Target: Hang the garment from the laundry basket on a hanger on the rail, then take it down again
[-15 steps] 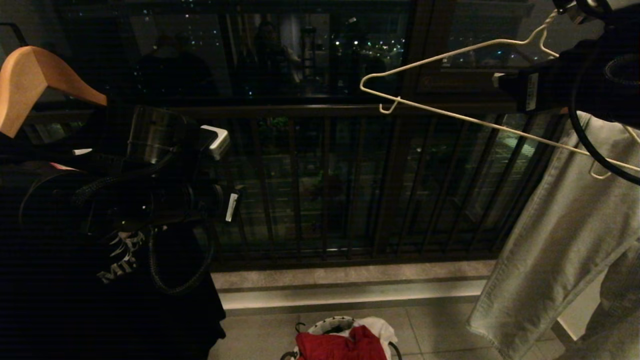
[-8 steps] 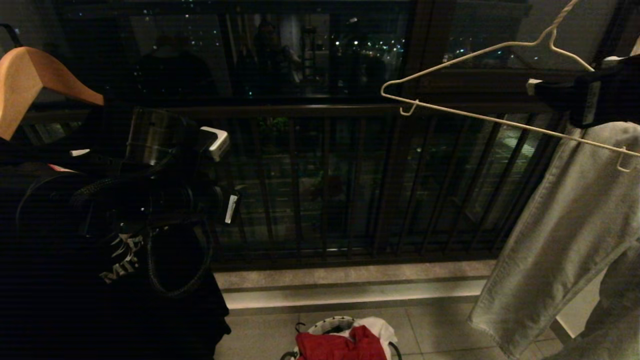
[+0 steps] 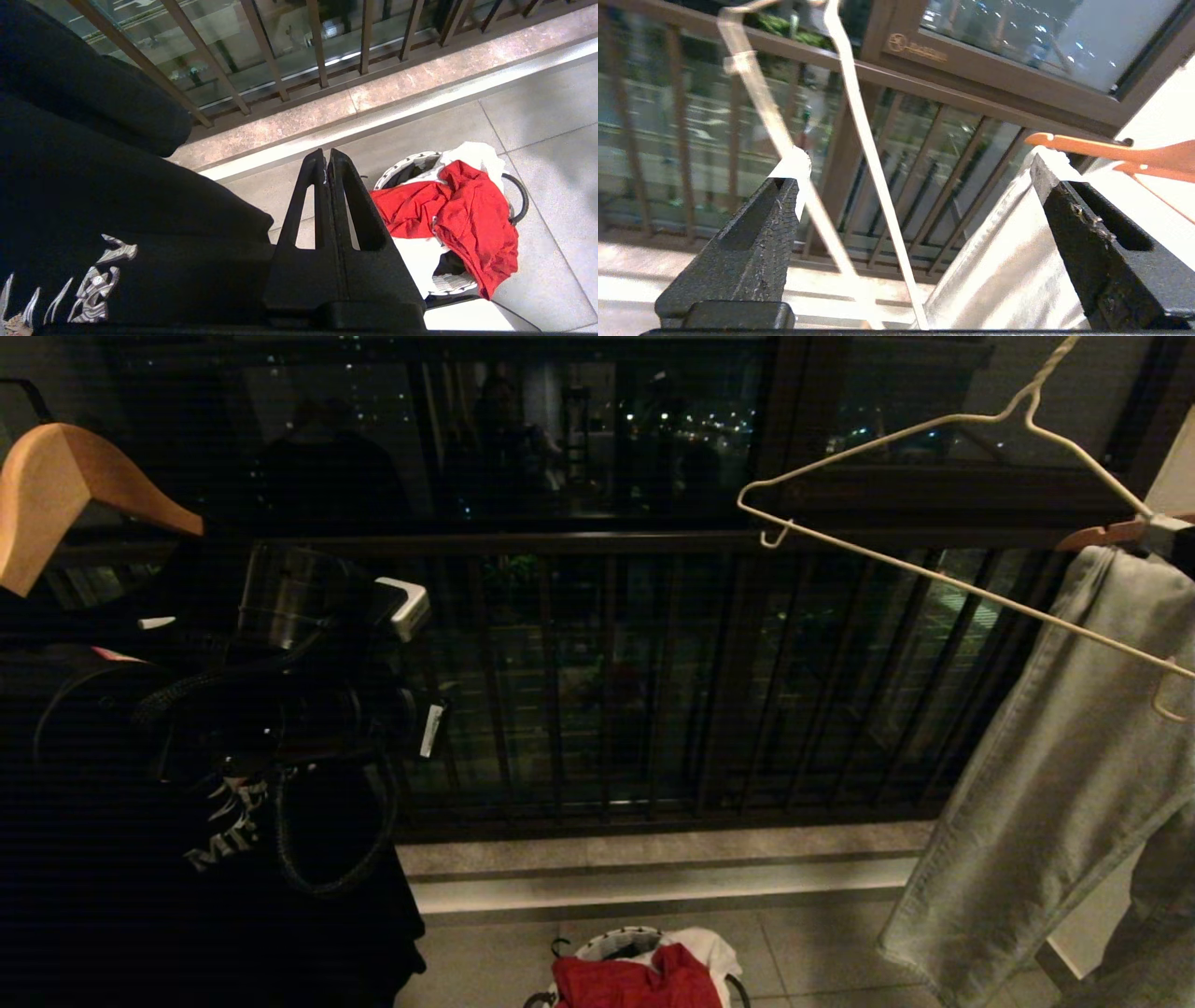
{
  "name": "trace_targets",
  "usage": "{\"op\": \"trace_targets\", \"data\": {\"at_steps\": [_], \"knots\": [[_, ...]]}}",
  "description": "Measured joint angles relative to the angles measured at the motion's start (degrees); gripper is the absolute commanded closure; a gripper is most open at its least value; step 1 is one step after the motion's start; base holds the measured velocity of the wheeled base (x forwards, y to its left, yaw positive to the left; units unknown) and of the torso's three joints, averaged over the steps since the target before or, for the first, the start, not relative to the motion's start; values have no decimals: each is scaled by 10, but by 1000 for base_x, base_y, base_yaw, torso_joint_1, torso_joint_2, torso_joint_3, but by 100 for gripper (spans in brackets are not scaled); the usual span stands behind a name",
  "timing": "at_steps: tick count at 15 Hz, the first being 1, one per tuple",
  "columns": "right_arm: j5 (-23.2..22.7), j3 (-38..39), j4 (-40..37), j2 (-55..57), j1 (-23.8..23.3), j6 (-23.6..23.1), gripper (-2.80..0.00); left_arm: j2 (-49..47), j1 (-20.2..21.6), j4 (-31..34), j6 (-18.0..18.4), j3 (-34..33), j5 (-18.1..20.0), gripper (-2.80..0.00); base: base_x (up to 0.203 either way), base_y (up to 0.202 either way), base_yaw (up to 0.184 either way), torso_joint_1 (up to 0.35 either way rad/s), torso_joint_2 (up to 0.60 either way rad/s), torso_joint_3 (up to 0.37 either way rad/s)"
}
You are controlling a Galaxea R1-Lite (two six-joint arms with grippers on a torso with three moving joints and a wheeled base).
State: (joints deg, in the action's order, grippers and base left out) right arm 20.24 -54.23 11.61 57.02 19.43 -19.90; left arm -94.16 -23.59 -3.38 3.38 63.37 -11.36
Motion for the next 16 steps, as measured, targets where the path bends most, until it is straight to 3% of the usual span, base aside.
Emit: {"op": "trace_targets", "data": {"at_steps": [8,9,12,14,16], "knots": [[-25,50,0,-141,7,-1,-280,12,-3,0,0,-5,0,0,0,0,0,0,0,0],[-25,50,0,-152,8,-1,0,14,-3,0,-1,-7,0,0,0,0,0,0,0,0],[-24,40,-17,-176,8,-1,0,15,-2,0,2,-5,-3,0,0,0,0,0,0,0],[-24,17,-73,-188,7,0,0,14,-2,0,4,3,-34,0,0,0,0,0,0,0],[-23,-14,-116,-195,7,1,0,26,-2,0,2,1,-43,0,0,0,0,0,0,0]]}}
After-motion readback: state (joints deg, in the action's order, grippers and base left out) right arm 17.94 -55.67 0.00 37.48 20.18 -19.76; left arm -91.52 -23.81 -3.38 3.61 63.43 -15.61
